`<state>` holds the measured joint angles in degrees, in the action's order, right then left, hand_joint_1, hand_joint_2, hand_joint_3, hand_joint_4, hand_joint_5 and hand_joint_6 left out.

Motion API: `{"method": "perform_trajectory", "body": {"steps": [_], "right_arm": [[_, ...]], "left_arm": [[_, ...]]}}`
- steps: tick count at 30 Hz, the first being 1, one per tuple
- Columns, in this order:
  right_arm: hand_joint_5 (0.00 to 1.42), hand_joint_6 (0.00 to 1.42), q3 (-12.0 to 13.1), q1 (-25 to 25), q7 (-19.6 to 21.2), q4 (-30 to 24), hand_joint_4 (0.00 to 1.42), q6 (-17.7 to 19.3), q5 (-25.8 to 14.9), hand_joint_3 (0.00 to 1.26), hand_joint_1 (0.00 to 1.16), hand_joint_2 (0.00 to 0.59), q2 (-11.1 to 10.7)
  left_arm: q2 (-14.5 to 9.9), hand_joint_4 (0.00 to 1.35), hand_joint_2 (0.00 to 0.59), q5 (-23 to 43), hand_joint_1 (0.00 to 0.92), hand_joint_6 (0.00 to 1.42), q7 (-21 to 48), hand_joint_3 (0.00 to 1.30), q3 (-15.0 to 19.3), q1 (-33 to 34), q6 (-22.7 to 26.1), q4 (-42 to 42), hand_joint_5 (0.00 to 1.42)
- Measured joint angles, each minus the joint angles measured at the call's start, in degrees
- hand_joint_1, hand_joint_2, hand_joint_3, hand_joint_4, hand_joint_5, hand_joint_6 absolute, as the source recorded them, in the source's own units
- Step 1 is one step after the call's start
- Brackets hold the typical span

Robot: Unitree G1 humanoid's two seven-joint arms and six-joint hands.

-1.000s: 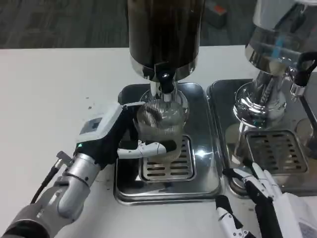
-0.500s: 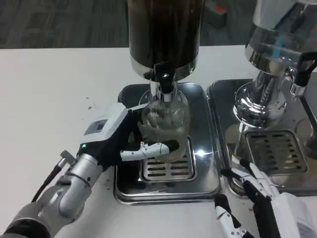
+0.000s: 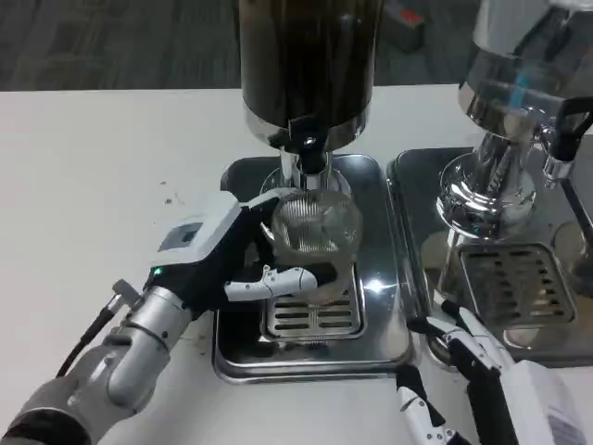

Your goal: Grasp the cup under the faucet to collect the drink, then remove the cup.

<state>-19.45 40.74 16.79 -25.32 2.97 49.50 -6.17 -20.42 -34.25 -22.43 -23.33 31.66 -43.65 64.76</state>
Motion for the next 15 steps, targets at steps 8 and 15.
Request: {"method": "perform_trajectory", "body": {"steps": [8, 15], "right_arm": [[0.13, 0.32, 0.0, -0.3, 0.0, 0.2, 0.1, 0.0, -0.3, 0.3, 0.26, 0.446, -0.1], [0.13, 0.32, 0.0, -0.8, 0.0, 0.5, 0.11, 0.0, -0.4, 0.31, 0.26, 0.446, -0.1]], "left_arm": [[-0.9, 0.56, 0.037, 0.0, 0.085, 1.11, -0.1, 0.26, 0.2, -0.2, -1.2, -1.0, 0.73], [-1.4, 0.56, 0.036, 0.1, 0.082, 1.11, -0.6, 0.26, 0.8, -0.4, -1.6, -2.0, 0.72]]}}
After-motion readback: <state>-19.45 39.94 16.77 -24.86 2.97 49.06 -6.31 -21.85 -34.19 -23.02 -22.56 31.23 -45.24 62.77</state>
